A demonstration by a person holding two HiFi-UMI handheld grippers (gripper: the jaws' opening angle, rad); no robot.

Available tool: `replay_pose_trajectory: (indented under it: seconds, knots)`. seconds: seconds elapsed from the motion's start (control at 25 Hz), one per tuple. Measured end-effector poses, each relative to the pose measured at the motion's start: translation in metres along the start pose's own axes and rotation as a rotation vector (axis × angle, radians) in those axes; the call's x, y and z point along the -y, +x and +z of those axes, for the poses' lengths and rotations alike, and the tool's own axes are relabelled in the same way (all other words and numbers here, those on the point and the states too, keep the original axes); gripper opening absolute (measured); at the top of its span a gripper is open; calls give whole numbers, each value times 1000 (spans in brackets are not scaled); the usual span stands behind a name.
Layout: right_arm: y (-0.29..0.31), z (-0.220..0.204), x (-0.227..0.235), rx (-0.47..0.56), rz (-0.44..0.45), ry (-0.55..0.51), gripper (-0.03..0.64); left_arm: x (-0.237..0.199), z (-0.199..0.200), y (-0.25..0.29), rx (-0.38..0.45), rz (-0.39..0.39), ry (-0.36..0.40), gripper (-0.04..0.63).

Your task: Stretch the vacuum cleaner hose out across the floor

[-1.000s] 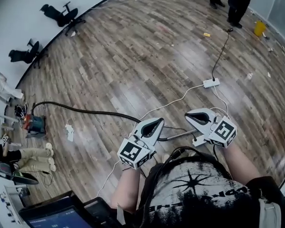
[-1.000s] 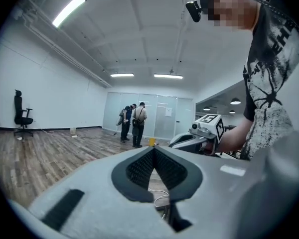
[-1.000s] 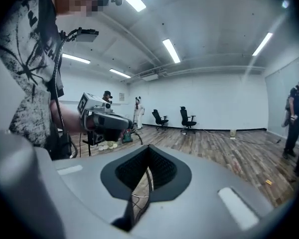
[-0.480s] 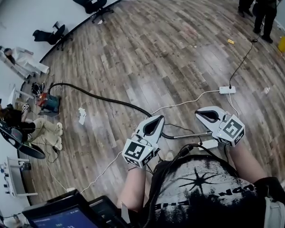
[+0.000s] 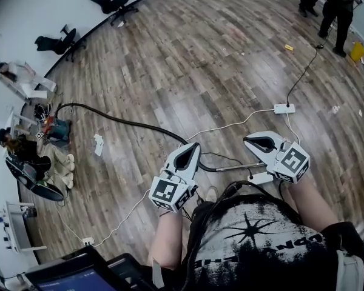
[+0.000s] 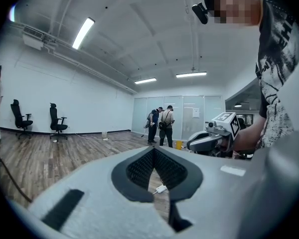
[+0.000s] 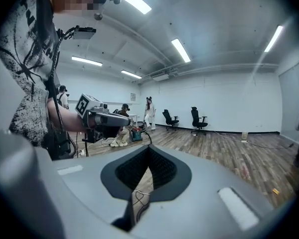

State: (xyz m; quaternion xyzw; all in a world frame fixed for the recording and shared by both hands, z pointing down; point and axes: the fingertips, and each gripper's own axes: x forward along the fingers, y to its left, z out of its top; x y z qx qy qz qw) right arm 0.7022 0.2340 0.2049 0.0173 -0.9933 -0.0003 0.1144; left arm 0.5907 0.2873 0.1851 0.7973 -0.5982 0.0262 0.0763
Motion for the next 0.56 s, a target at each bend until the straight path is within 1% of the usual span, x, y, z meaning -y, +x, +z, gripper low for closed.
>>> replay_pose_trajectory:
  seconds: [0.36,0.56]
  knots:
    - [2,-4,-8,-3,-9,-9,6,5,-4,-6,-12,-20,-9,0]
    - [-6,-10,-4,6,-25,1,6,16,-8,4,-35,-43,0,0]
